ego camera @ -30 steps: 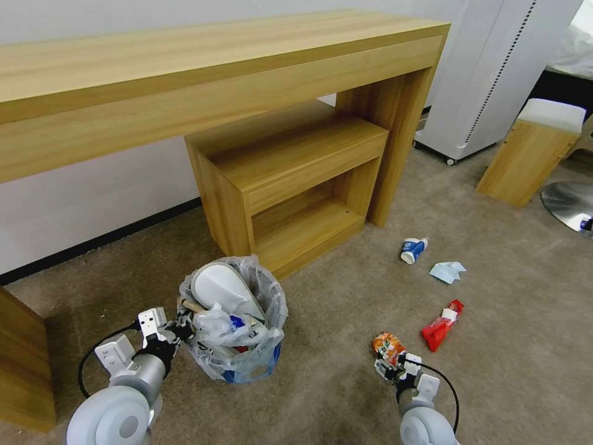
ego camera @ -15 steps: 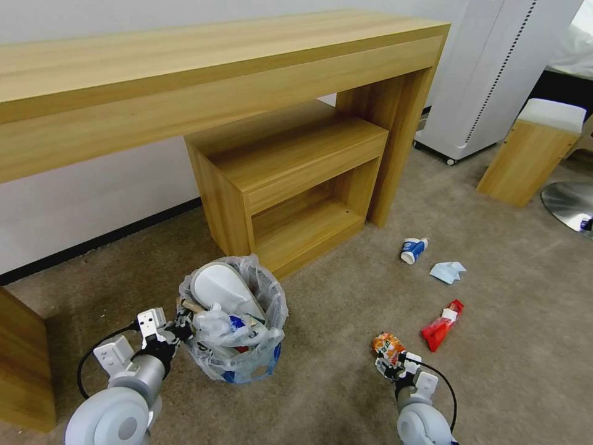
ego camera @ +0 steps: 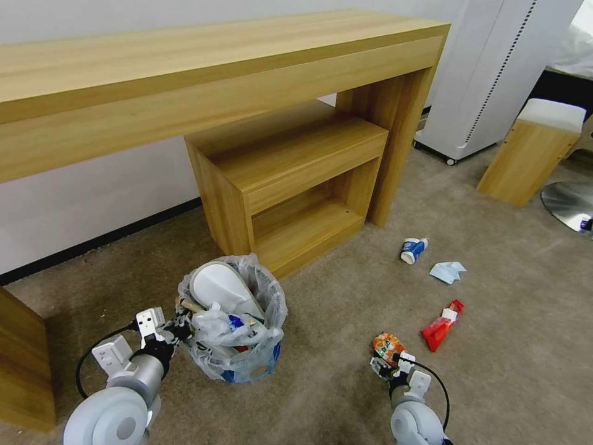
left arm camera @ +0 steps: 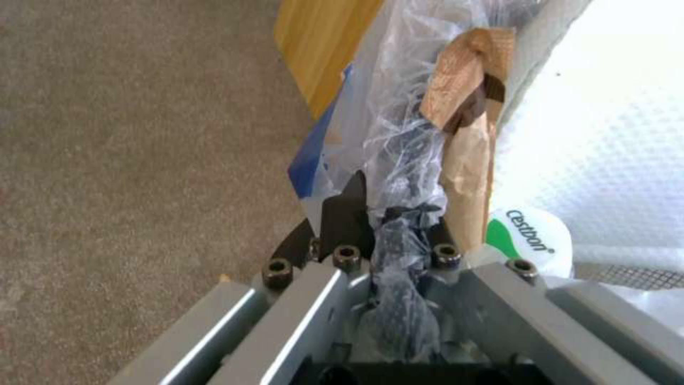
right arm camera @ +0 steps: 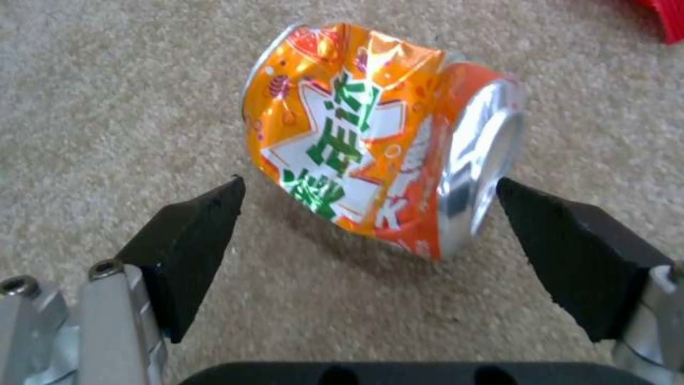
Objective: Pick up the trash bin and place the garbage on the floor into it.
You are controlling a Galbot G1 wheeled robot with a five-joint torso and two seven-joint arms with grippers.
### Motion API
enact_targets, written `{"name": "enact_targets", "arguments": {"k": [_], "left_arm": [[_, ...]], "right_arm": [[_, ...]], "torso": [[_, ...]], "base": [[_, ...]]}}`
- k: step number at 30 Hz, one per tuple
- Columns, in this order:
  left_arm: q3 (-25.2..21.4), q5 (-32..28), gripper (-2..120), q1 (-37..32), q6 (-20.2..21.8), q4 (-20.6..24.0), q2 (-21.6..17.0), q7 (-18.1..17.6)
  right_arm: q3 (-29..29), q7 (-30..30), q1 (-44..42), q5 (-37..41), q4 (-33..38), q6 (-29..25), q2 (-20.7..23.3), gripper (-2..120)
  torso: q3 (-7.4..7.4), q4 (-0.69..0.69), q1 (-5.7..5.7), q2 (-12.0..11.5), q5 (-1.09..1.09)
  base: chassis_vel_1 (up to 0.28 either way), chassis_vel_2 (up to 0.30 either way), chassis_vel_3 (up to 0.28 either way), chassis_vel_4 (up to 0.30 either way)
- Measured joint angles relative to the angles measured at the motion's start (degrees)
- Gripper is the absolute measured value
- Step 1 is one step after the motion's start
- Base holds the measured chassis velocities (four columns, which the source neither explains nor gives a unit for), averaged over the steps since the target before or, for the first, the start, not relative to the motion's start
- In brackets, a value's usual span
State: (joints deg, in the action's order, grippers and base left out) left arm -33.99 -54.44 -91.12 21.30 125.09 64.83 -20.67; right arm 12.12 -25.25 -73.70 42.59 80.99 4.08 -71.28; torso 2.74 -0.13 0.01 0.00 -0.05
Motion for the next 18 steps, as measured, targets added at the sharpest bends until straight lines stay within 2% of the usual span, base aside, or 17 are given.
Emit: {"name": "enact_targets", "arguments": {"k": [18], "left_arm": [[0.0,-0.1,1,-0.2,-0.1,0.5,0.2,-0.1]], "right_arm": [[0.5,0.9,3.1,-0.3,-4.5,-0.5,-1.7,88]], "torso": [[0.0,0.0,0.0,0.0,0.01]], "base": [[0.0,0.0,0.0,0.0]]}}
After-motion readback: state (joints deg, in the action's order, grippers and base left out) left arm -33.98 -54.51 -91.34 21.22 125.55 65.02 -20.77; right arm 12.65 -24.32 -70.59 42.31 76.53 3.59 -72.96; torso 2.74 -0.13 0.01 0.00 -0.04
